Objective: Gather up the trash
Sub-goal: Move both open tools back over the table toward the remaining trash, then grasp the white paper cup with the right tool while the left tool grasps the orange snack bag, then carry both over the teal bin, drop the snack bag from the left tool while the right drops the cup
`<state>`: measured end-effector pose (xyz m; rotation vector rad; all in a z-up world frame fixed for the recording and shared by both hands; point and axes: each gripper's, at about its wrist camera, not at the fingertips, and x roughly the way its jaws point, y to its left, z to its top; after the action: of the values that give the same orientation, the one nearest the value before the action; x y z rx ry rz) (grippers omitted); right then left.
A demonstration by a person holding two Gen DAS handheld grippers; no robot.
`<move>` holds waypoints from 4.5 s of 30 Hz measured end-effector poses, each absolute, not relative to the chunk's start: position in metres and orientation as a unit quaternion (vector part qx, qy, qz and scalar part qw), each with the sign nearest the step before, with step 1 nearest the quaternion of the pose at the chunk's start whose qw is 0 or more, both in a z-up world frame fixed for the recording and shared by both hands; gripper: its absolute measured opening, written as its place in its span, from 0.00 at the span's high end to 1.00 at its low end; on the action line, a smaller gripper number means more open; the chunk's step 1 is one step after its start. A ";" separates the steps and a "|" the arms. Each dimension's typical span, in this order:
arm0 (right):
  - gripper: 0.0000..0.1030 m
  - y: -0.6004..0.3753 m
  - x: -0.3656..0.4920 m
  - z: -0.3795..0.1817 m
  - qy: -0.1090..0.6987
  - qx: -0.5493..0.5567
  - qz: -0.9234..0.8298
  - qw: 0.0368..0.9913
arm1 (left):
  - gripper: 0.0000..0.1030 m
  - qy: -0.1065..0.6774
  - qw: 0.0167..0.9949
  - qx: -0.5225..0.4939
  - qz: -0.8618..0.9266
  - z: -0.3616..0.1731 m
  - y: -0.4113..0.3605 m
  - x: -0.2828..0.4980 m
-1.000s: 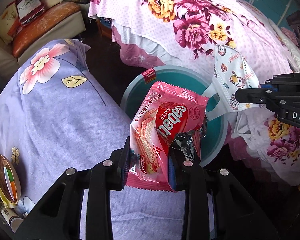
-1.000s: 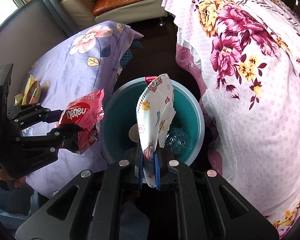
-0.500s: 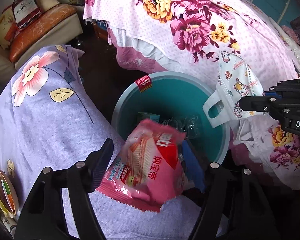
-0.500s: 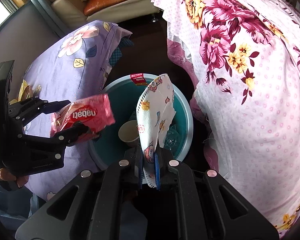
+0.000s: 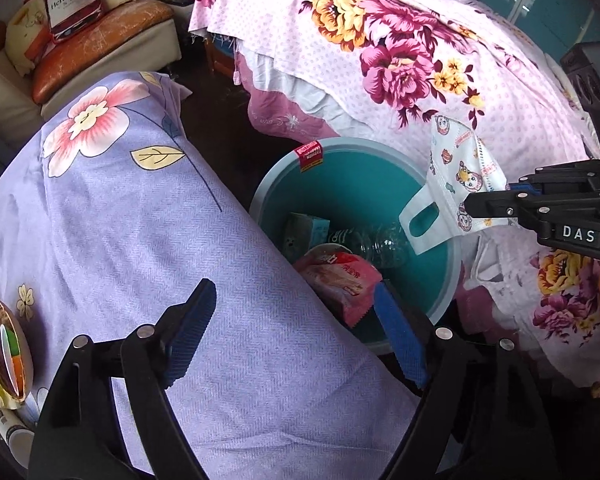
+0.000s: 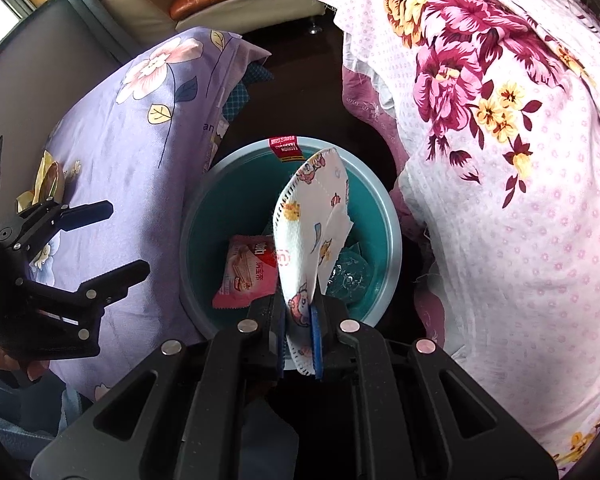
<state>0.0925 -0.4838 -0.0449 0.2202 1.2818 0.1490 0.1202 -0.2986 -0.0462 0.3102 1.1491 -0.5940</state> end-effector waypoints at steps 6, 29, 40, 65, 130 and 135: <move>0.72 -0.469 0.095 -0.042 0.603 0.099 0.082 0.787 | 0.20 0.530 0.796 0.117 -0.267 -0.034 -0.272 0.117; 0.23 -0.399 0.094 -0.017 0.615 0.061 0.090 0.781 | 0.10 0.543 0.815 0.038 -0.198 -0.026 -0.155 0.098; 0.23 -0.314 0.105 -0.007 0.616 0.020 0.135 0.775 | 0.10 0.530 0.835 0.029 -0.146 -0.009 -0.063 0.085; 0.23 -0.055 0.149 0.011 0.625 -0.117 0.282 0.718 | 0.10 0.536 0.844 -0.004 -0.032 -0.028 0.173 0.062; 0.51 -0.058 0.145 -0.013 0.646 -0.059 0.297 0.701 | 0.77 0.542 0.837 -0.036 -0.063 -0.064 0.169 0.153; 0.51 -0.075 0.142 -0.009 0.638 -0.046 0.293 0.711 | 0.80 0.524 0.850 -0.031 -0.038 -0.041 0.171 0.129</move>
<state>0.1422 -0.0748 -0.0089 -0.1014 1.4145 0.6500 0.1286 0.1709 -0.0413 -0.0656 1.1044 -0.0791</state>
